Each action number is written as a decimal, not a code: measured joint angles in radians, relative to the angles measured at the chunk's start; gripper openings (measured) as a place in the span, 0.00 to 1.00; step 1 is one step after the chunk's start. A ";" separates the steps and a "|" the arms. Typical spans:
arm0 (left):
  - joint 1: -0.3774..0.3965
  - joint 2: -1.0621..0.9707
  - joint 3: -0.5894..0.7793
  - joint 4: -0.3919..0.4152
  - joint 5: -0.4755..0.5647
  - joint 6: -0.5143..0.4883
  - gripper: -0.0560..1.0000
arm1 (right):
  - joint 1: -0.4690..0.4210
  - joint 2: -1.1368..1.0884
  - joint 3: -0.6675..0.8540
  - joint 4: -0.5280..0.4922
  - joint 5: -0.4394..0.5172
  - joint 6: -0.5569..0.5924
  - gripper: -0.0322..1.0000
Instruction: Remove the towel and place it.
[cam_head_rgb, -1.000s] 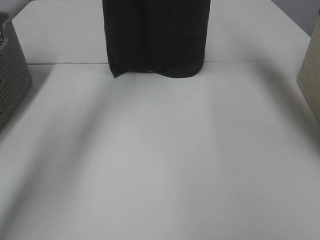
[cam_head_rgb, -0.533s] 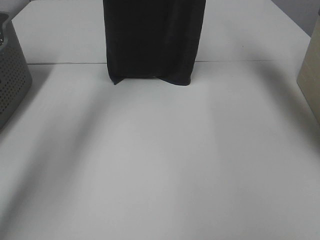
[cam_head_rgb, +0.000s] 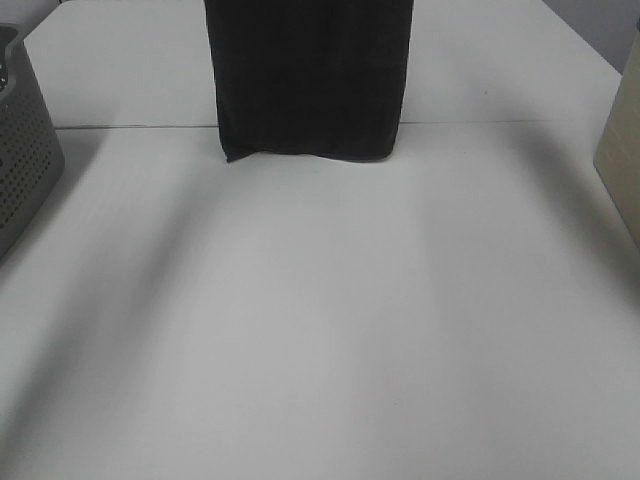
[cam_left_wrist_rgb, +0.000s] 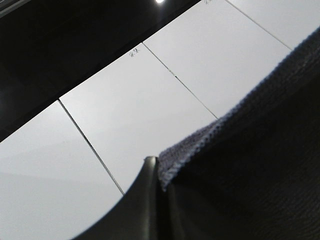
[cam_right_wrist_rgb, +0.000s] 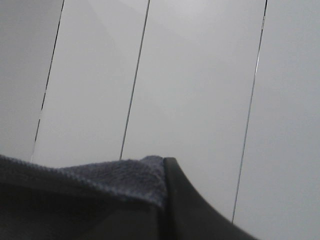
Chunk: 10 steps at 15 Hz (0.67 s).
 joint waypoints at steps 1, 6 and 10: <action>0.000 0.000 -0.002 0.000 0.000 0.000 0.05 | 0.000 0.004 0.000 0.004 0.001 -0.006 0.04; 0.000 0.005 -0.002 0.005 0.046 -0.053 0.05 | 0.000 0.007 0.000 0.005 0.035 -0.015 0.04; -0.019 0.005 -0.002 0.023 0.219 -0.192 0.05 | 0.005 0.007 0.000 0.006 0.253 0.027 0.04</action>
